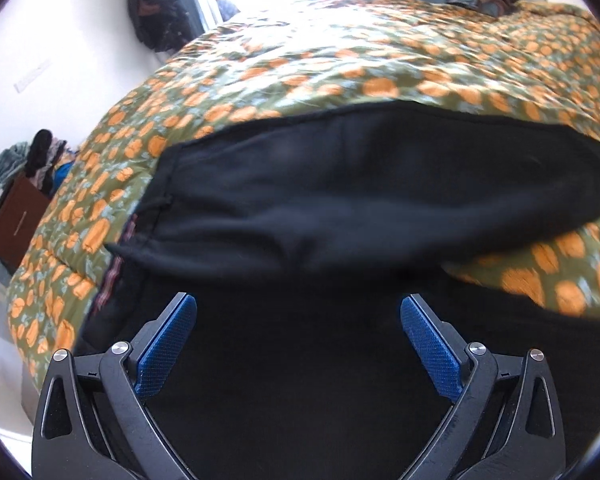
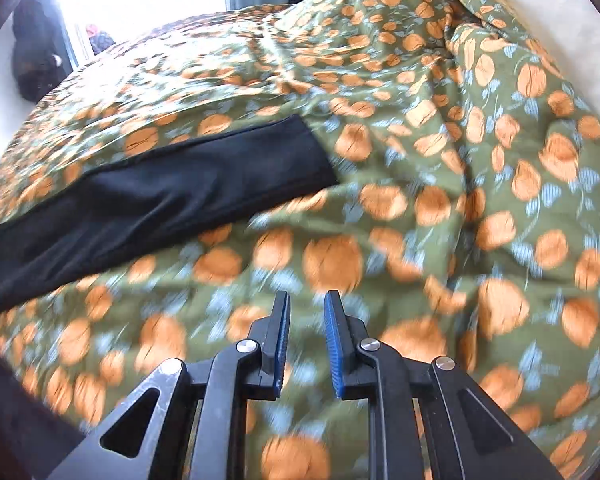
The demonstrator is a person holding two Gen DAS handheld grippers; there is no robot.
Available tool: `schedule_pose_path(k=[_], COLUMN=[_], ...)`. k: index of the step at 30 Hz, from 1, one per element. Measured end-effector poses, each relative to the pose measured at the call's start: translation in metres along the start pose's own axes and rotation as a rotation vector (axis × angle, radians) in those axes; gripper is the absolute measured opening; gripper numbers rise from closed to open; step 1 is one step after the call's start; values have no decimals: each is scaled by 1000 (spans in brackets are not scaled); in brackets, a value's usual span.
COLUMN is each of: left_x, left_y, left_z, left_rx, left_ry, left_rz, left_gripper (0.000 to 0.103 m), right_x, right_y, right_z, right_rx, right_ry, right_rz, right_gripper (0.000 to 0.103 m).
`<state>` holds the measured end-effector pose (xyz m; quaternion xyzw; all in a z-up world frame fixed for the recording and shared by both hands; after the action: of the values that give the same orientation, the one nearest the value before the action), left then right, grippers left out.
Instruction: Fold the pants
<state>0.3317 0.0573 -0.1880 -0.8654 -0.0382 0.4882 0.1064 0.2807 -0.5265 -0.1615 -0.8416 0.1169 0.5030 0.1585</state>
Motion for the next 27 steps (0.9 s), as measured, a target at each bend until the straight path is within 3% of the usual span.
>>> schedule_pose_path(k=[2, 4, 6, 9, 12, 15, 18, 20, 21, 23, 27], left_x=[-13, -17, -17, -24, -33, -37, -33, -21, -12, 10, 65], left_y=[26, 47, 53, 35, 15, -1, -14, -24, -27, -35, -50], left_z=[28, 59, 87, 100, 89, 59, 16, -15, -29, -54, -77], left_rx=[48, 110, 138, 91, 47, 9, -56, -83, -95, -129, -190], left_ry=[-33, -85, -116, -132, -128, -58, 11, 53, 64, 62, -9], left_rz=[58, 59, 28, 21, -28, -54, -66, -66, -83, -97, -120], left_gripper=[102, 102, 103, 103, 103, 102, 102, 102, 102, 102, 102], right_x=[-22, -23, -17, -29, -43, -50, -47, -37, -30, -6, 56], right_y=[-16, -33, -24, 23, 30, -6, -80, -136, -162, -217, -306], right_z=[56, 109, 146, 174, 164, 138, 111, 93, 82, 56, 1], right_rx=[17, 51, 111, 266, 215, 104, -46, -127, -150, -174, -232], right_ry=[-47, -118, -171, -138, -97, -73, -33, -3, 4, 9, 20], right_rz=[-131, -201, -160, -44, 130, 150, 77, -8, -61, -168, -280], right_gripper=[23, 23, 23, 18, 19, 23, 24, 36, 37, 37, 37])
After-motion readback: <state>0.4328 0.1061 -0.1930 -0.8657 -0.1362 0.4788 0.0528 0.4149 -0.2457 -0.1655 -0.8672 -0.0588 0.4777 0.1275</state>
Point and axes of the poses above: each gripper's, at about its wrist camera, not at the fingertips, and x roughly the way its jaws point, y to its right, z to its underside, the point moved 1 cm from there along x, roughly the way its jaws point, and after that the axes turned 6 degrees about x, right-handed, at the moved point
